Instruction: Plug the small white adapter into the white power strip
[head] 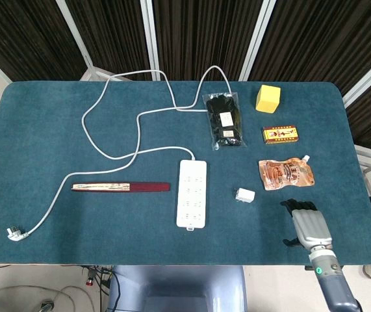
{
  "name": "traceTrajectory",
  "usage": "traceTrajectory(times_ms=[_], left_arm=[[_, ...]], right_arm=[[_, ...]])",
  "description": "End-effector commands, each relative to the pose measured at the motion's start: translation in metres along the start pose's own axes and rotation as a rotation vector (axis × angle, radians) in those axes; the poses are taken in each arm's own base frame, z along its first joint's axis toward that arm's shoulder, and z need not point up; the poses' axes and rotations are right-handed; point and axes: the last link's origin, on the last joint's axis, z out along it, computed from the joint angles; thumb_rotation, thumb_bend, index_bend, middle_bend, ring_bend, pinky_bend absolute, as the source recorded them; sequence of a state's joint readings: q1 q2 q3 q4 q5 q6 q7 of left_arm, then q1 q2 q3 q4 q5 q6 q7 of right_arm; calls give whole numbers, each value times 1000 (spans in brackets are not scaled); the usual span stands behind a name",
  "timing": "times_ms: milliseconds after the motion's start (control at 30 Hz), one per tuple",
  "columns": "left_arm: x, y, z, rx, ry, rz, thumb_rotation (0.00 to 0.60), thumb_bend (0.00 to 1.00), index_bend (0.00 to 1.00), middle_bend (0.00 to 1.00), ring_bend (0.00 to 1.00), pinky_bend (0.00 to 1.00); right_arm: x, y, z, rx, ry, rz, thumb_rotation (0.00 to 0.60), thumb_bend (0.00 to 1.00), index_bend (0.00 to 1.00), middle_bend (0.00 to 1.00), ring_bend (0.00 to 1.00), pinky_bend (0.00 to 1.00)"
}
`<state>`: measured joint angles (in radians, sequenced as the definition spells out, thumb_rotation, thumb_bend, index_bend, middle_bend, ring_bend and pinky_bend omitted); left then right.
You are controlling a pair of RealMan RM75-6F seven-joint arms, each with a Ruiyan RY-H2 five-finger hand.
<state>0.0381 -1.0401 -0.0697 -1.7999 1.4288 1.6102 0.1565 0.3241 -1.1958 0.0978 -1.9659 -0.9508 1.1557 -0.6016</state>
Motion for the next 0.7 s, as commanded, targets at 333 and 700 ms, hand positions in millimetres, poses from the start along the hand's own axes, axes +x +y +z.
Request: traceTrajectory(times_ms=[333,700], left_arm=[[0,-1,1,2,-6,1,600,189,136,1,0,9],[0,-1,1,2,-9,2,600,189,138,1,0,9]], right_arm=[[-8,-34,19,-6,-35,-18,600,178,224,278,237,170],[-13,-46,32,-13,-64,-26,600,178,224,277,237,169]])
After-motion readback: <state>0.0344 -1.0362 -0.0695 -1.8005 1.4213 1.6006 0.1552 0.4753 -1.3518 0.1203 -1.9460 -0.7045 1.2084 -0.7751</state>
